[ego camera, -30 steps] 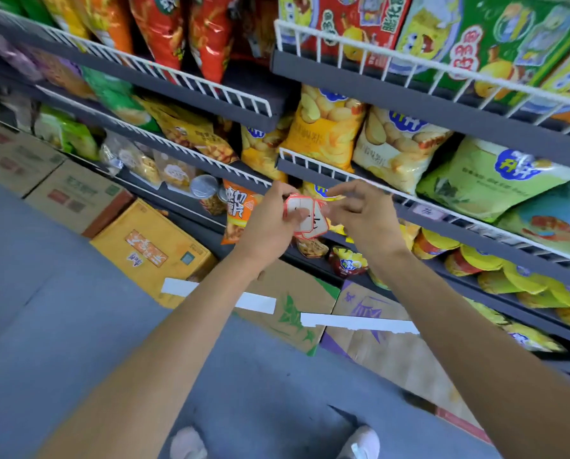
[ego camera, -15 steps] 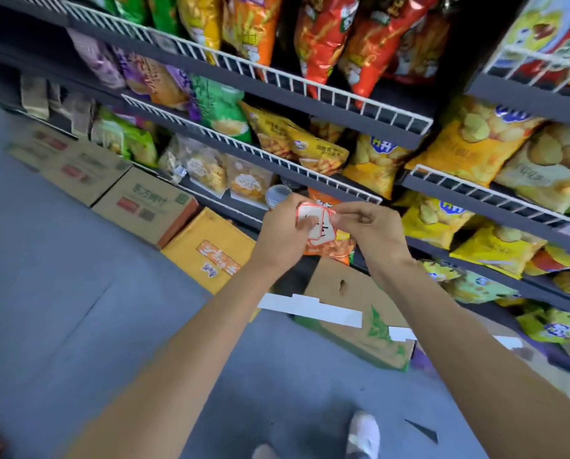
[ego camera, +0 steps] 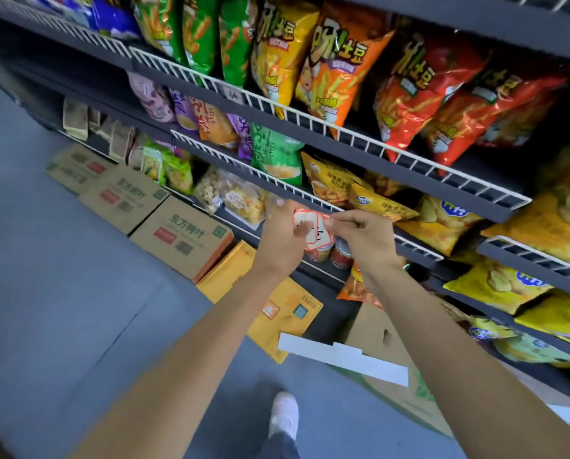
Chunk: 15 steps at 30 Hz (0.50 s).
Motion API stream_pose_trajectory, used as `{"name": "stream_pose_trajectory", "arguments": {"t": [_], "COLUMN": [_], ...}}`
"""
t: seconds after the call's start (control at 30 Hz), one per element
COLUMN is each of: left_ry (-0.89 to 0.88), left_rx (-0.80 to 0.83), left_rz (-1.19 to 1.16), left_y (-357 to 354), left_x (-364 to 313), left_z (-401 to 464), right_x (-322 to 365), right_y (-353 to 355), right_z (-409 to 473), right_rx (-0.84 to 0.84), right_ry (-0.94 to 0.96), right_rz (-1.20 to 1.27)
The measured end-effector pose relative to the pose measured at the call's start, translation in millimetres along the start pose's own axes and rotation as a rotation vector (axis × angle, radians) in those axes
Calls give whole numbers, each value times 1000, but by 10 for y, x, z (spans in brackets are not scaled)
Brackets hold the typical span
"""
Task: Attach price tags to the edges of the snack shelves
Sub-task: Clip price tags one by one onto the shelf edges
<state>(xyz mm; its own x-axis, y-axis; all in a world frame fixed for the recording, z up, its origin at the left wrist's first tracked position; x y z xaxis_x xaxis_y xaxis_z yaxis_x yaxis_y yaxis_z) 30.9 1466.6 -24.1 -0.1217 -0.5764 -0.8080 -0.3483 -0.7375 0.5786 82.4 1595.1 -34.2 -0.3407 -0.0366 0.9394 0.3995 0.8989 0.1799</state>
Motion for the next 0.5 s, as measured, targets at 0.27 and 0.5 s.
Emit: {"name": "stream_pose_trajectory", "arguments": {"t": [0.27,0.5], "left_ry": [73,63], "left_rx": [-44,11], "left_rz": [-120,-65], "left_y": [541,1029], "left_x": [460,1066], "left_z": [516,1145], "right_x": [247,351], "right_y": [-751,-1488], "right_z": [493,985], "right_rx": [58,29], "right_ry": [-5,-45], "right_rz": [-10,-63]}}
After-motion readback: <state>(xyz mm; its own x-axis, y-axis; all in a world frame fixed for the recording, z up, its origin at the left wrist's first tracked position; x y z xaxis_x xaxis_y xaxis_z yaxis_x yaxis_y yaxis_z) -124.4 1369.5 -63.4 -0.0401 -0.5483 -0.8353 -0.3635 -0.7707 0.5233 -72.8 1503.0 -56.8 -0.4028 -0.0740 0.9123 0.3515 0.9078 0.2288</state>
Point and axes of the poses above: each hand's wrist, its own z-axis towards the middle knuckle, its own y-axis out of the back of the hand, x = y × z, the point moved 6 cm from there along z, towards the middle knuckle, and after that the axes turned 3 degrees about x, right-handed, at the moved point
